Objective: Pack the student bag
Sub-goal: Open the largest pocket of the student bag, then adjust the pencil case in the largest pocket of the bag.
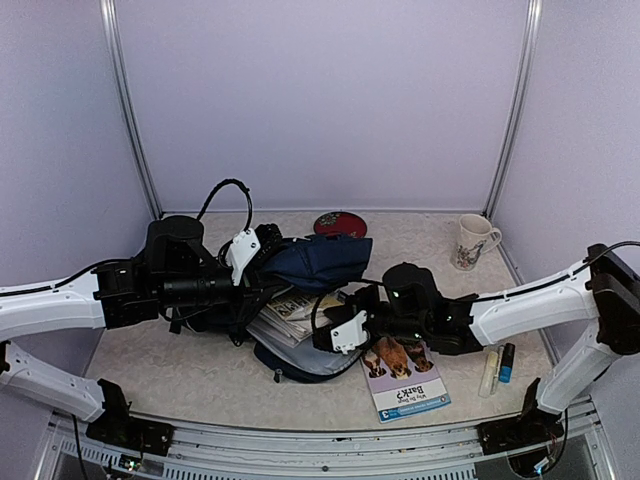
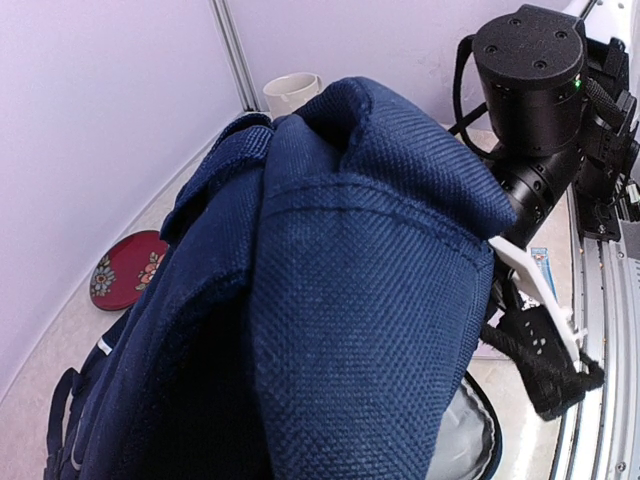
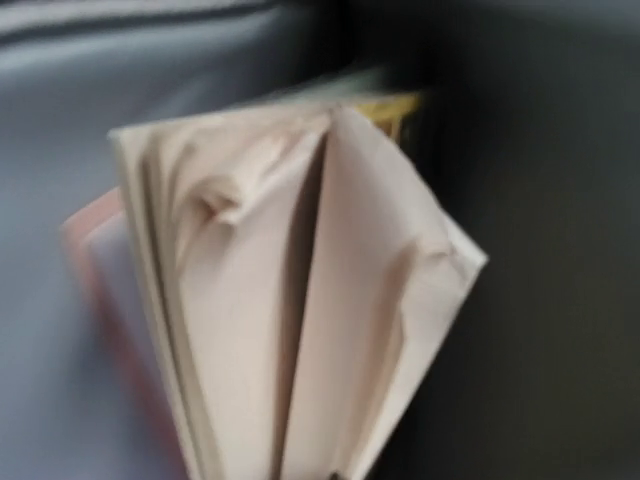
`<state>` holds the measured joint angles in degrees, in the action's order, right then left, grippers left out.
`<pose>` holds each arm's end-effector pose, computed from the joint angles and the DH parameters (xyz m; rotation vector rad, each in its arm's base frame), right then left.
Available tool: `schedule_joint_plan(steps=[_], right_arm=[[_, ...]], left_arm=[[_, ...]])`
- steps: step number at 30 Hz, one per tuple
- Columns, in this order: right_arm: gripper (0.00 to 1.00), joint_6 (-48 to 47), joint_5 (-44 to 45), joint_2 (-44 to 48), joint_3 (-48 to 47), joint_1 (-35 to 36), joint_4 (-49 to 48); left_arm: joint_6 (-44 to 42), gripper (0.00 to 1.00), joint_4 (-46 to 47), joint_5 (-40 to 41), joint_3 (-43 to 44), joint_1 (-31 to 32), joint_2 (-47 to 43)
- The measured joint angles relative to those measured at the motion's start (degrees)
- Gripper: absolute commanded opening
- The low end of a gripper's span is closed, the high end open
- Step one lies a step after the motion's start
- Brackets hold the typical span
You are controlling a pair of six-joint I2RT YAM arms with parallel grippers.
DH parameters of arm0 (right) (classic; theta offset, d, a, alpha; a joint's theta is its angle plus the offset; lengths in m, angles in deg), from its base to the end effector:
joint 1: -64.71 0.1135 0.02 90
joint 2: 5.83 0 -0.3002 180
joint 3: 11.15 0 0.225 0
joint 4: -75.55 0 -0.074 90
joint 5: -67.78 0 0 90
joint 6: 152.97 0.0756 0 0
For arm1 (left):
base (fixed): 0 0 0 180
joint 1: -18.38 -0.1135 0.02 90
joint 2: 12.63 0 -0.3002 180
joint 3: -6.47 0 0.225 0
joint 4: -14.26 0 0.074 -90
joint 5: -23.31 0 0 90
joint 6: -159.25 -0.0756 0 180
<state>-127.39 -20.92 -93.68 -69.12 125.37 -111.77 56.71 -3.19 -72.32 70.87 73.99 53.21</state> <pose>0.1691 0.2973 0.2440 -1.7367 0.9193 -0.0653 0.1426 -0.2214 0.3334 1.1455 1.5716 -0.5988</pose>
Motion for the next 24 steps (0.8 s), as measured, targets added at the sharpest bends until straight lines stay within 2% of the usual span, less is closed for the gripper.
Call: schedule_joint_plan(steps=[8, 16, 19, 24], right_arm=[[0.0, -6.2, -2.8, -8.4, -8.6, -0.5, 0.0], [0.0, -6.8, -3.6, -10.3, -9.5, -0.9, -1.8], [0.09, -4.2, -3.6, -9.3, -9.3, -0.4, -1.6], [0.37, 7.9, -4.4, 1.0, -6.9, 2.2, 2.8]], left_arm=[[0.0, 0.0, 0.0, 0.0, 0.0, 0.1, 0.0], [0.0, 0.0, -0.1, 0.0, 0.0, 0.2, 0.0], [0.0, 0.0, 0.0, 0.1, 0.0, 0.2, 0.0], [0.0, 0.0, 0.0, 0.1, 0.0, 0.4, 0.0]])
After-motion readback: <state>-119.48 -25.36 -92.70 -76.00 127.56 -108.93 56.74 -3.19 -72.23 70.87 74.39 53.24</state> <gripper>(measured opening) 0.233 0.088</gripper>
